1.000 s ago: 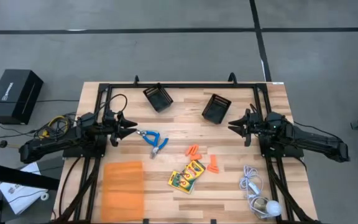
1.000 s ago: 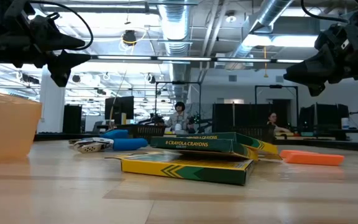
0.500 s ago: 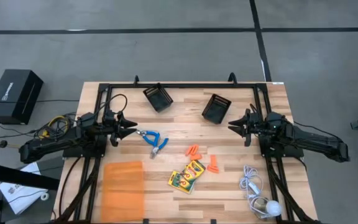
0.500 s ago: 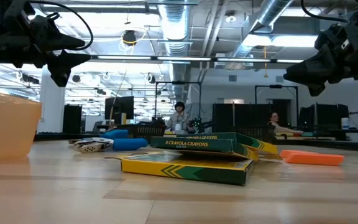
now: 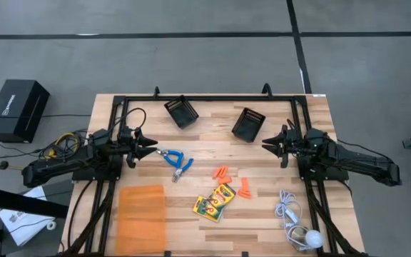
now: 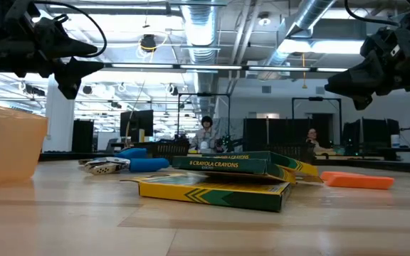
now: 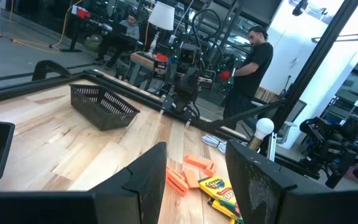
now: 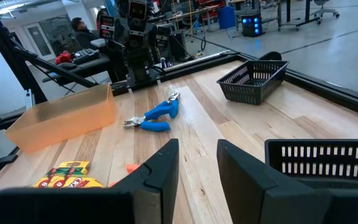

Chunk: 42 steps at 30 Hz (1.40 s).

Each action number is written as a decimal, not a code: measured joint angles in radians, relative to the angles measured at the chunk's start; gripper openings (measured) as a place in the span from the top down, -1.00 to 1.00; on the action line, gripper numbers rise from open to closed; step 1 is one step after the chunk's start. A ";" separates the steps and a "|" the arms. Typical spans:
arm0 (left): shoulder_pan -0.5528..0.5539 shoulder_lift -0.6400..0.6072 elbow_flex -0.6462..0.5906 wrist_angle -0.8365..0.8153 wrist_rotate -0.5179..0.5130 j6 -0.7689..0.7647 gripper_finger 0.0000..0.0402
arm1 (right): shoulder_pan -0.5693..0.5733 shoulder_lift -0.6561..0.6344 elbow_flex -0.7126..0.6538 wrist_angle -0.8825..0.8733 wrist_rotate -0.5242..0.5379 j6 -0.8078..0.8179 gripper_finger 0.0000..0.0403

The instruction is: Pick & Place School Supplies

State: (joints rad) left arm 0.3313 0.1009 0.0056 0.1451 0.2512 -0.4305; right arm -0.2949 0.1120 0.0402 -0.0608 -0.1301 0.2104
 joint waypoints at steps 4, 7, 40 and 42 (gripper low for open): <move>0.000 0.000 0.000 0.031 0.000 0.000 0.20 | 0.000 0.000 0.000 0.001 0.000 0.000 0.49; 0.000 0.000 0.000 0.102 0.000 0.000 0.20 | 0.000 0.000 -0.001 0.008 -0.001 0.000 0.49; 0.000 0.000 0.000 0.743 -0.124 -0.262 0.20 | -0.001 0.000 0.000 0.781 0.183 0.513 0.49; 0.000 0.000 0.000 0.744 -0.125 -0.264 0.20 | -0.001 0.000 0.000 0.780 0.183 0.516 0.49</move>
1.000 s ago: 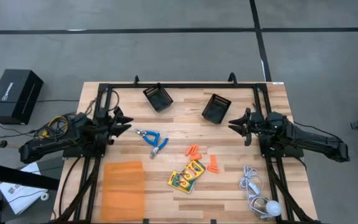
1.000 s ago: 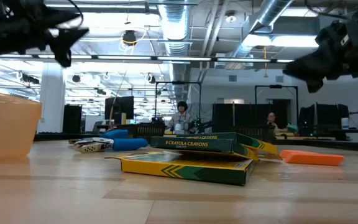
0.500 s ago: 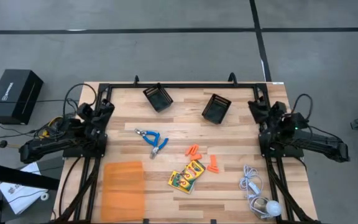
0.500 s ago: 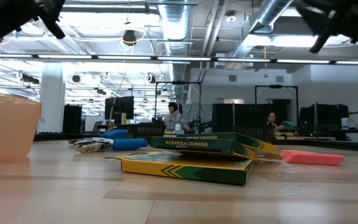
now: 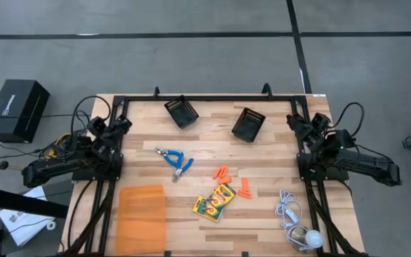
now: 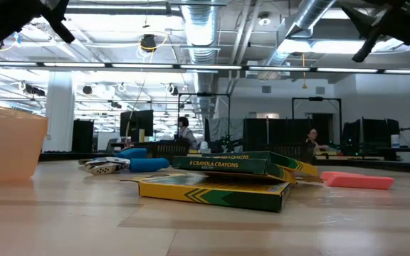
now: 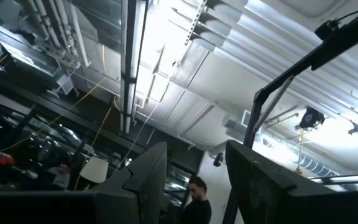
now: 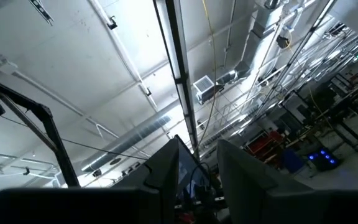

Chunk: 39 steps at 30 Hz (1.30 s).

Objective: Pick & Place School Supplies
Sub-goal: Put the crayon box into the orange transparent bin

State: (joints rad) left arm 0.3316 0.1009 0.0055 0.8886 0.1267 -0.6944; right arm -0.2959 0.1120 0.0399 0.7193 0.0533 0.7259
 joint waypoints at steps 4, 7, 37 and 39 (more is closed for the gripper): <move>0.000 0.000 0.000 0.002 -0.072 -0.001 0.20 | 0.000 0.000 0.000 0.000 0.001 0.006 0.49; 0.000 0.000 0.000 0.003 -0.110 -0.006 0.20 | 0.000 0.000 0.000 0.001 0.024 0.009 0.49; -0.064 1.325 0.605 -0.377 0.483 0.214 0.29 | 0.037 0.411 0.368 -0.060 0.105 -0.109 0.49; -0.081 1.384 0.651 -0.369 0.533 0.224 0.31 | 0.037 0.411 0.372 -0.060 0.105 -0.109 0.49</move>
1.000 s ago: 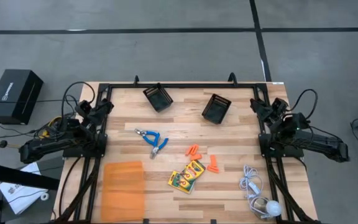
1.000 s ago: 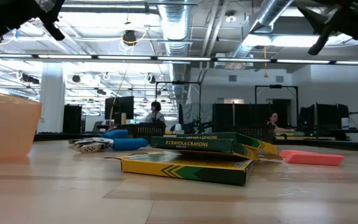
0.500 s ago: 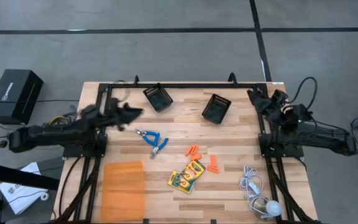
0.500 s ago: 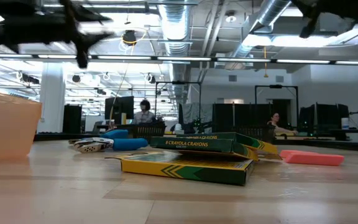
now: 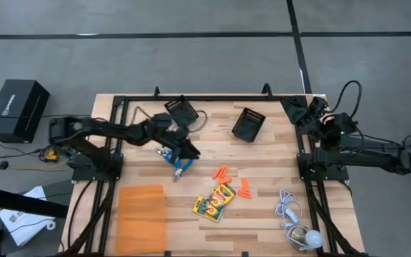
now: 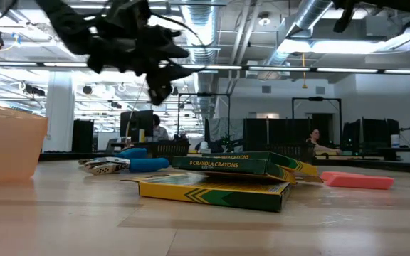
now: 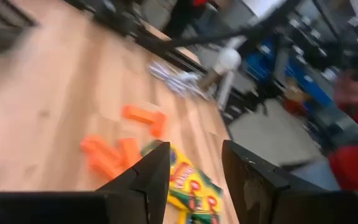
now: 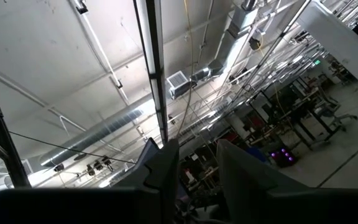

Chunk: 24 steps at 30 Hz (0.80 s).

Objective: Pick & Place School Supplies
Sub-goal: Put the crayon box into the orange transparent bin

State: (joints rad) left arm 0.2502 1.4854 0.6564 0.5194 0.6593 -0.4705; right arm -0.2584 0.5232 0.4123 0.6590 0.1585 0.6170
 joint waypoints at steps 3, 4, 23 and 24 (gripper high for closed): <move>-0.018 0.069 0.053 0.070 0.023 0.018 0.36 | 0.002 0.000 0.002 0.001 0.000 0.000 0.49; -0.020 0.092 0.066 0.105 0.021 0.025 0.37 | 0.002 -0.001 0.002 0.001 0.000 0.000 0.49; -0.090 0.325 0.114 -0.031 0.059 -0.253 0.50 | 0.003 0.000 0.002 -0.005 -0.004 0.011 0.49; -0.093 0.332 0.115 -0.031 0.067 -0.280 0.50 | 0.003 0.000 0.002 -0.004 -0.004 0.011 0.49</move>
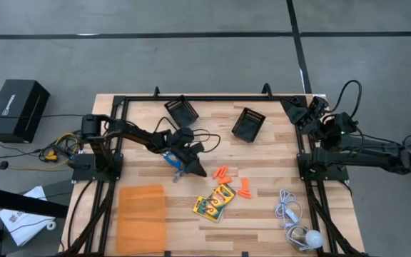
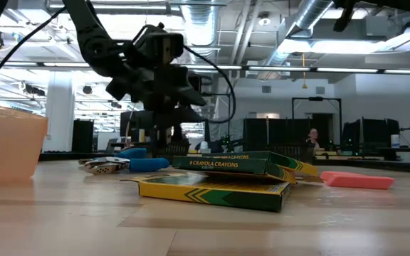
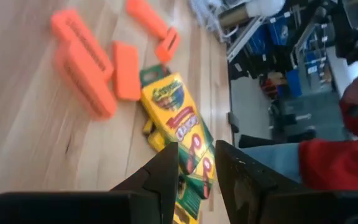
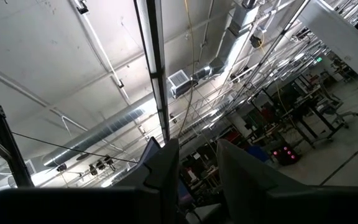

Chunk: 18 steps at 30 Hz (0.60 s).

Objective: Pick & Place School Supplies
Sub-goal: Put the crayon box into the orange transparent bin

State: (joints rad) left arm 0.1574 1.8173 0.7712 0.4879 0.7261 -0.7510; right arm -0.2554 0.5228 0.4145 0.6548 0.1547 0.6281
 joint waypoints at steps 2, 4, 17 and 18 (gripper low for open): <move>-0.001 0.011 0.000 -0.002 0.025 -0.052 0.49 | 0.000 0.000 0.000 0.000 0.000 0.000 0.49; -0.001 0.023 0.003 -0.001 0.047 -0.101 0.47 | 0.000 0.000 0.000 0.000 -0.004 0.000 0.49; -0.040 0.059 0.038 -0.007 -0.012 -0.170 0.38 | 0.000 0.000 0.000 -0.005 -0.035 0.000 0.49; -0.046 0.063 0.039 -0.007 -0.023 -0.173 0.38 | 0.000 0.000 0.000 -0.005 -0.034 0.000 0.49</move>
State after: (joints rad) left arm 0.1117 1.8802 0.8105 0.4806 0.7030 -0.9237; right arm -0.2554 0.5228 0.4145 0.6498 0.1204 0.6281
